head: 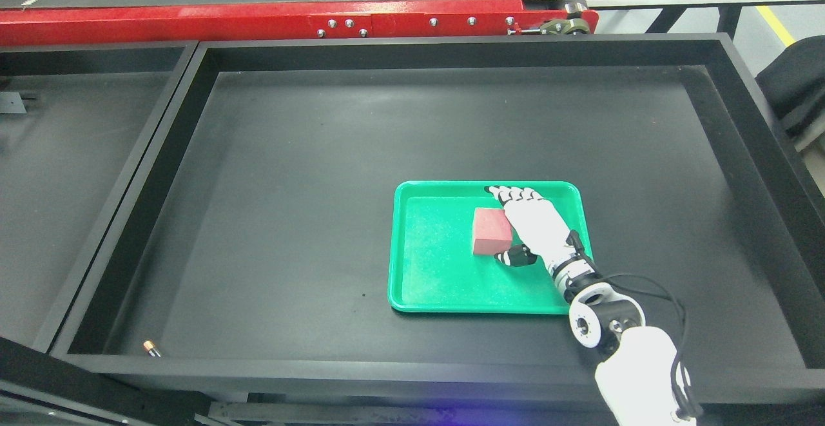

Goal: Pick pink block from left shelf to tray
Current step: 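Close the right hand fingers around the pink cube and lift it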

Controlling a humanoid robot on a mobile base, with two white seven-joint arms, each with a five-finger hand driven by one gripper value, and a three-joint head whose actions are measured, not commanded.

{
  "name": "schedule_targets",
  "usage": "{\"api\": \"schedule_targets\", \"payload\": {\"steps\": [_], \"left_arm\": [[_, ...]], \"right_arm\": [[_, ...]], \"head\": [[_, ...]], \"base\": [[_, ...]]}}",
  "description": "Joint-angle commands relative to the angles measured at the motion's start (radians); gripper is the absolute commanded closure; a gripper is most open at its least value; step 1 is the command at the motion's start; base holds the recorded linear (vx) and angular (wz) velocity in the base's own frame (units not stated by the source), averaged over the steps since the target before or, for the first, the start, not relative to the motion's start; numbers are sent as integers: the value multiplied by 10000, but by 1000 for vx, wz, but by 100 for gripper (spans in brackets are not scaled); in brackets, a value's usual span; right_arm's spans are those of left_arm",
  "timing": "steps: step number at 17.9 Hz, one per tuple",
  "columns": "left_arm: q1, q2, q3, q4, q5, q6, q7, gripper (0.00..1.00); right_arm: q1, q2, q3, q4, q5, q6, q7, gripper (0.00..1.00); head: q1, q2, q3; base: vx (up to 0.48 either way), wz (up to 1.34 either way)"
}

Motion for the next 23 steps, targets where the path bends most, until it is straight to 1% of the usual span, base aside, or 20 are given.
{"api": "schedule_targets", "payload": {"steps": [1, 3, 4, 14, 18, 19, 20, 23], "left_arm": [[-291, 175, 0, -175, 0, 4, -1, 0], [-291, 175, 0, -175, 0, 4, -1, 0], [-307, 175, 0, -175, 0, 4, -1, 0], [-291, 175, 0, -175, 0, 4, -1, 0], [-291, 175, 0, -175, 0, 4, -1, 0], [-291, 175, 0, -175, 0, 4, -1, 0], [-291, 175, 0, -175, 0, 4, -1, 0], [-291, 175, 0, -175, 0, 4, -1, 0]], "right_arm": [[-117, -175, -25, 707, -83, 6, 114, 4], [-117, -175, -25, 815, -83, 6, 114, 5], [-132, -175, -40, 860, -68, 6, 99, 7], [-163, -175, -40, 953, 9, -71, -330, 53], [-148, -175, -40, 938, 40, -315, -881, 81], [-148, -175, -40, 922, 55, -438, -1080, 90], [-133, -175, -40, 907, 55, -515, -1234, 95], [-71, -175, -40, 846, 55, -638, -1527, 97]], "head": [[0, 0, 0], [0, 0, 0], [0, 0, 0], [0, 0, 0], [0, 0, 0], [0, 0, 0], [0, 0, 0], [0, 0, 0]], "base": [[0, 0], [0, 0], [0, 0], [0, 0], [0, 0], [0, 0], [0, 0], [0, 0]]}}
